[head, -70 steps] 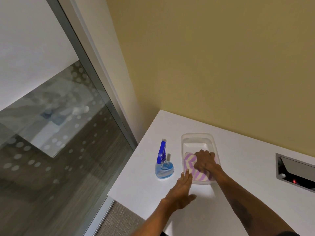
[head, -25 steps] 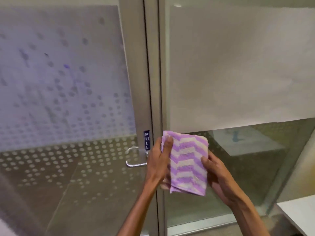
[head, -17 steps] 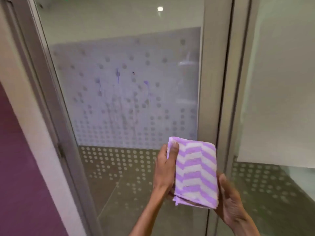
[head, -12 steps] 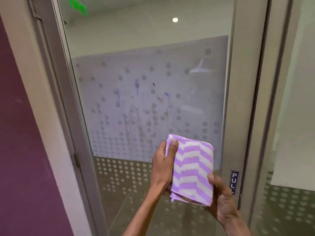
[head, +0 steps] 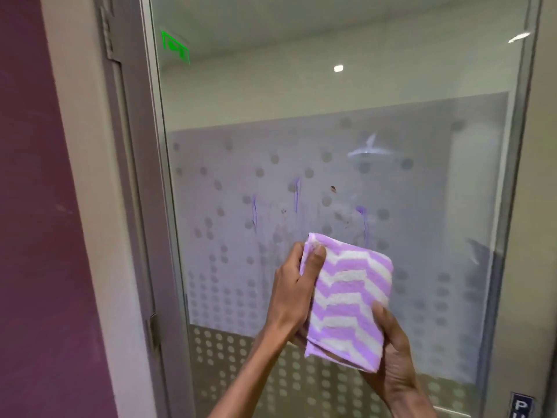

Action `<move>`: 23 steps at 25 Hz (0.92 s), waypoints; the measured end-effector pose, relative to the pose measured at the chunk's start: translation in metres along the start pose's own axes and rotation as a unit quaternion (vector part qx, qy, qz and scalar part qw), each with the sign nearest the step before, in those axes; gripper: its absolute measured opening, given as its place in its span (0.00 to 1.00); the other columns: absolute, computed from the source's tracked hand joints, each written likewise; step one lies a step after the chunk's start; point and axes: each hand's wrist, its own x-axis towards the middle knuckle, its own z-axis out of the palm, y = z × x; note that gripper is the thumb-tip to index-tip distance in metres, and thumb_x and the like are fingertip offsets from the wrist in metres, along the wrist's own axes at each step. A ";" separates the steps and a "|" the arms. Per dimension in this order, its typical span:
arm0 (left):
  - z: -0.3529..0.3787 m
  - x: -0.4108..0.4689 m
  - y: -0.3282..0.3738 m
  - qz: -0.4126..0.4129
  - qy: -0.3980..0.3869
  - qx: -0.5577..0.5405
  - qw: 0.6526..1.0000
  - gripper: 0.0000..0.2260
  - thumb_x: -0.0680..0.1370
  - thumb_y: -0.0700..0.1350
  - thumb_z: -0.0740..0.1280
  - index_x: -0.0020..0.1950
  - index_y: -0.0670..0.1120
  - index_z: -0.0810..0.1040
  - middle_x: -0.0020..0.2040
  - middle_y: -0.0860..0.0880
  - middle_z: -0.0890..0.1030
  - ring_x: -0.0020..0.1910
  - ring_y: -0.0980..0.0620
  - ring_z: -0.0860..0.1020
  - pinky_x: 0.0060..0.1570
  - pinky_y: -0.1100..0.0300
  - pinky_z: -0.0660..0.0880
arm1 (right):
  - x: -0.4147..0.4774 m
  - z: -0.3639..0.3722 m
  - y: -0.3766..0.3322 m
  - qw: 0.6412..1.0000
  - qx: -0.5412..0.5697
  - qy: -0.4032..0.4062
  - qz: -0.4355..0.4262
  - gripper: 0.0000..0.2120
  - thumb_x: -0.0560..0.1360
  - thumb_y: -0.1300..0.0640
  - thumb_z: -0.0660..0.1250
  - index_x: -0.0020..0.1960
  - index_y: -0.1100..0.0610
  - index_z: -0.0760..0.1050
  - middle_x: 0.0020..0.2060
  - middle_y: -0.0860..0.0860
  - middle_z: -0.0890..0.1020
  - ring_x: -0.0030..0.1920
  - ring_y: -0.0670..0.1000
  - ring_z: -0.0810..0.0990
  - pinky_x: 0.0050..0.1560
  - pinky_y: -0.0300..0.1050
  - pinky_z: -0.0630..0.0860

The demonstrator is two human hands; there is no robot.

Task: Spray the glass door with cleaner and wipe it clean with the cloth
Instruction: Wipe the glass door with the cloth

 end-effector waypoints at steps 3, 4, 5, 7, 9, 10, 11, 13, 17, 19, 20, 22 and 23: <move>-0.021 0.021 -0.006 0.054 0.007 0.033 0.998 0.25 0.77 0.73 0.57 0.48 0.53 0.75 0.36 0.55 0.79 0.33 0.63 0.74 0.32 0.66 0.70 | 0.014 0.023 0.005 1.000 -0.005 -0.021 -0.003 0.31 0.72 0.47 0.78 0.69 0.61 0.79 0.67 0.63 0.81 0.65 0.63 0.83 0.59 0.60 0.82; -0.031 0.032 -0.008 0.072 0.015 0.042 0.996 0.21 0.78 0.72 0.57 0.48 0.56 0.75 0.38 0.60 0.80 0.35 0.64 0.76 0.34 0.69 0.71 | 0.019 0.030 0.007 0.999 -0.031 0.001 -0.029 0.30 0.72 0.46 0.78 0.69 0.60 0.80 0.66 0.63 0.81 0.64 0.62 0.84 0.58 0.59 0.83; -0.043 0.043 -0.010 0.090 0.030 0.046 0.994 0.18 0.78 0.70 0.57 0.49 0.58 0.76 0.43 0.61 0.82 0.40 0.65 0.79 0.39 0.69 0.76 | 0.023 0.037 0.005 0.994 -0.072 0.037 -0.075 0.28 0.71 0.46 0.79 0.67 0.59 0.82 0.65 0.62 0.83 0.62 0.61 0.85 0.56 0.57 0.84; -0.070 0.070 -0.015 0.137 0.083 0.055 0.986 0.17 0.79 0.67 0.58 0.53 0.56 0.76 0.50 0.59 0.81 0.49 0.63 0.81 0.49 0.58 0.81 | 0.032 0.052 0.000 0.962 -0.161 0.110 -0.191 0.20 0.73 0.49 0.76 0.63 0.56 0.83 0.61 0.59 0.86 0.58 0.57 0.87 0.53 0.53 0.85; -0.099 0.102 -0.025 0.207 0.128 0.111 0.964 0.20 0.81 0.63 0.57 0.61 0.51 0.77 0.62 0.54 0.80 0.64 0.56 0.77 0.66 0.55 0.74 | 0.038 0.069 -0.004 0.900 -0.267 0.159 -0.306 0.15 0.76 0.49 0.72 0.61 0.52 0.83 0.57 0.51 0.88 0.55 0.51 0.87 0.53 0.48 0.85; -0.113 0.120 -0.030 0.238 0.129 0.154 0.950 0.22 0.82 0.61 0.57 0.66 0.48 0.76 0.70 0.51 0.76 0.74 0.51 0.70 0.75 0.56 0.66 | 0.042 0.075 -0.006 0.854 -0.320 0.197 -0.360 0.16 0.76 0.47 0.71 0.61 0.51 0.82 0.55 0.47 0.88 0.54 0.47 0.87 0.54 0.44 0.85; -0.126 0.139 -0.036 0.262 0.121 0.204 0.936 0.24 0.83 0.60 0.57 0.72 0.46 0.73 0.77 0.49 0.70 0.81 0.48 0.61 0.79 0.54 0.56 | 0.045 0.080 -0.008 0.804 -0.364 0.239 -0.405 0.18 0.76 0.44 0.70 0.62 0.51 0.81 0.53 0.43 0.88 0.54 0.43 0.86 0.54 0.40 0.83; -0.153 0.172 -0.052 0.294 0.107 0.292 0.904 0.30 0.83 0.59 0.56 0.81 0.45 0.62 0.84 0.47 0.57 0.84 0.43 0.48 0.82 0.47 0.45 | 0.054 0.084 -0.011 0.689 -0.434 0.335 -0.474 0.23 0.77 0.41 0.68 0.67 0.52 0.78 0.53 0.36 0.86 0.55 0.38 0.84 0.54 0.33 0.79; -0.181 0.222 -0.083 0.300 0.084 0.387 0.868 0.35 0.83 0.65 0.46 0.84 0.46 0.46 0.85 0.45 0.46 0.83 0.37 0.41 0.80 0.36 0.40 | 0.081 0.070 -0.021 0.462 -0.533 0.485 -0.516 0.32 0.79 0.43 0.64 0.75 0.62 0.71 0.69 0.59 0.80 0.71 0.63 0.76 0.72 0.56 0.71; -0.177 0.231 -0.088 0.302 0.087 0.401 0.861 0.36 0.82 0.67 0.43 0.84 0.47 0.44 0.85 0.45 0.44 0.83 0.36 0.41 0.79 0.36 0.37 | 0.106 0.071 -0.026 0.395 -0.632 0.466 -0.478 0.33 0.81 0.48 0.65 0.81 0.61 0.62 0.80 0.60 0.67 0.81 0.63 0.61 0.80 0.64 0.54; -0.174 0.233 -0.089 0.299 0.096 0.402 0.860 0.36 0.82 0.68 0.42 0.84 0.48 0.44 0.85 0.46 0.44 0.83 0.36 0.41 0.78 0.38 0.34 | 0.122 0.074 -0.027 0.381 -0.682 0.440 -0.442 0.34 0.82 0.49 0.65 0.83 0.59 0.57 0.82 0.59 0.62 0.83 0.62 0.56 0.82 0.66 0.49; -0.167 0.235 -0.090 0.295 0.114 0.405 0.858 0.36 0.81 0.68 0.40 0.84 0.49 0.44 0.85 0.47 0.43 0.83 0.37 0.41 0.77 0.42 0.29 | 0.146 0.077 -0.025 0.376 -0.753 0.402 -0.361 0.37 0.82 0.46 0.65 0.84 0.54 0.50 0.84 0.57 0.53 0.85 0.60 0.48 0.82 0.67 0.46; -0.167 0.237 -0.092 0.296 0.120 0.407 0.855 0.36 0.82 0.68 0.40 0.84 0.49 0.44 0.85 0.47 0.43 0.83 0.38 0.40 0.77 0.43 0.28 | 0.153 0.075 -0.024 0.376 -0.769 0.398 -0.330 0.40 0.82 0.40 0.62 0.84 0.53 0.47 0.85 0.55 0.49 0.85 0.58 0.45 0.83 0.64 0.43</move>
